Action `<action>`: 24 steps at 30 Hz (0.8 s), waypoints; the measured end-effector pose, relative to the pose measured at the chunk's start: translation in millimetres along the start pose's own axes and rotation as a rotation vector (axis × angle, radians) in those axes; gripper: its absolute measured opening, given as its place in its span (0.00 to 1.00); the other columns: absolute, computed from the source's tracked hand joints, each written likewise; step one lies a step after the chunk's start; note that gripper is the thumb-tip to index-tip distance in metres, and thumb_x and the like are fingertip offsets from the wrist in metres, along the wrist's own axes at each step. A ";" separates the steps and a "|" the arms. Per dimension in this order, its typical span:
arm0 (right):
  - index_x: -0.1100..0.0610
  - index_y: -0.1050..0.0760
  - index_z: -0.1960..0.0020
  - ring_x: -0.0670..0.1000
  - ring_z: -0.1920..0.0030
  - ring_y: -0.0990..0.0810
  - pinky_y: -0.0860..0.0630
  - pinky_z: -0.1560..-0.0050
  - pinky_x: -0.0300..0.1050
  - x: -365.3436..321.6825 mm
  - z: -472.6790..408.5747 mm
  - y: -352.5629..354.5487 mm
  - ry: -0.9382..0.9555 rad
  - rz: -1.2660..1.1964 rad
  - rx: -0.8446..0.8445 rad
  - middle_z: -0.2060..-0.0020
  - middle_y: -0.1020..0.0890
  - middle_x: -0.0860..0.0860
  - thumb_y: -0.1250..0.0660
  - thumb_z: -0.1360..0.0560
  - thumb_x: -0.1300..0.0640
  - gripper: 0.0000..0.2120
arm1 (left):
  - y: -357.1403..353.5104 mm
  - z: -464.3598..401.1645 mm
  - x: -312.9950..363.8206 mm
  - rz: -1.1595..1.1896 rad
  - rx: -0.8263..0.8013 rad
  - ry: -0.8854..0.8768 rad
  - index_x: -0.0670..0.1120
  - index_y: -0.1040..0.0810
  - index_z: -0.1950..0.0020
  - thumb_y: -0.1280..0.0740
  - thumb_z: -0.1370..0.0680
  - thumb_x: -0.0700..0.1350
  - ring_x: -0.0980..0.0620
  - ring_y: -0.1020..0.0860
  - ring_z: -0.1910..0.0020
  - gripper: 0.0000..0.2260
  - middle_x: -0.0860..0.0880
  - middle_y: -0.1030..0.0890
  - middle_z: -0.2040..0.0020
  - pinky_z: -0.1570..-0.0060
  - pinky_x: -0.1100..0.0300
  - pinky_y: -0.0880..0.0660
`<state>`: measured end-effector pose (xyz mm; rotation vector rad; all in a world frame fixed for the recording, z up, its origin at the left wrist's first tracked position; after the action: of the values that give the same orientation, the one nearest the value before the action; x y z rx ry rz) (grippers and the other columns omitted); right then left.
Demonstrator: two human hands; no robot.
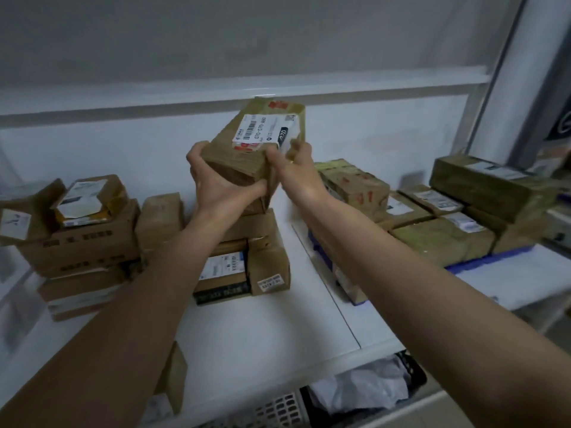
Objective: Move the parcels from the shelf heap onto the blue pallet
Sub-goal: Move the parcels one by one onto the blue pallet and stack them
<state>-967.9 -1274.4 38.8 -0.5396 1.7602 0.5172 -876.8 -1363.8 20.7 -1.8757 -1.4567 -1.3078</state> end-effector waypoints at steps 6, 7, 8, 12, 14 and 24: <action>0.53 0.51 0.22 0.62 0.28 0.37 0.36 0.31 0.63 -9.6 -7.6 110.5 -0.020 0.078 0.352 0.26 0.40 0.58 0.38 0.26 0.37 0.41 | -41.4 23.8 36.9 0.179 -0.352 -0.009 0.57 0.48 0.26 0.24 0.32 0.38 0.54 0.31 0.38 0.45 0.51 0.32 0.37 0.53 0.70 0.29; 0.52 0.49 0.23 0.62 0.30 0.34 0.34 0.32 0.63 -7.0 -10.3 129.1 -0.057 0.041 0.371 0.26 0.38 0.58 0.39 0.26 0.36 0.39 | -48.2 25.9 39.8 0.214 -0.411 0.015 0.58 0.48 0.26 0.24 0.31 0.37 0.54 0.31 0.38 0.45 0.51 0.32 0.36 0.51 0.68 0.28; 0.52 0.44 0.25 0.61 0.34 0.29 0.31 0.35 0.62 -3.9 -12.0 145.6 -0.091 -0.012 0.363 0.29 0.33 0.59 0.40 0.26 0.35 0.36 | -55.5 28.0 41.7 0.242 -0.471 0.041 0.59 0.49 0.25 0.24 0.32 0.37 0.53 0.31 0.36 0.46 0.50 0.32 0.35 0.46 0.64 0.26; 0.52 0.22 0.54 0.54 0.52 0.21 0.24 0.48 0.52 8.2 -5.2 191.5 -0.197 -0.119 0.318 0.53 0.19 0.54 0.38 0.26 0.40 0.15 | -92.6 35.9 45.8 0.321 -0.636 0.133 0.63 0.57 0.24 0.26 0.34 0.35 0.50 0.33 0.31 0.53 0.49 0.37 0.28 0.33 0.51 0.32; 0.52 0.24 0.57 0.54 0.55 0.22 0.24 0.52 0.51 17.7 -4.2 211.1 -0.226 -0.115 0.345 0.56 0.20 0.54 0.35 0.27 0.42 0.13 | -115.5 40.8 44.9 0.342 -0.677 0.170 0.63 0.61 0.23 0.30 0.30 0.31 0.48 0.31 0.32 0.52 0.46 0.39 0.25 0.41 0.56 0.27; 0.52 0.23 0.44 0.59 0.56 0.20 0.26 0.70 0.45 103.8 -24.2 283.3 -0.402 -0.125 0.293 0.52 0.17 0.56 0.37 0.37 0.38 0.26 | -202.4 82.8 16.0 0.190 -0.575 0.370 0.53 0.56 0.21 0.40 0.31 0.27 0.54 0.25 0.57 0.45 0.46 0.24 0.51 0.63 0.63 0.29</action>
<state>-1180.6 -1072.9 -37.2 -0.3101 1.3756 0.2504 -1026.9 -1218.5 -45.7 -1.8902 -0.7415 -1.9894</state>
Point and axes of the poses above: each hand's wrist, its own z-axis away from the middle knuckle, its own y-axis out of the back of the hand, x = y × z, the point moved 1 cm from there along -z, towards the middle knuckle
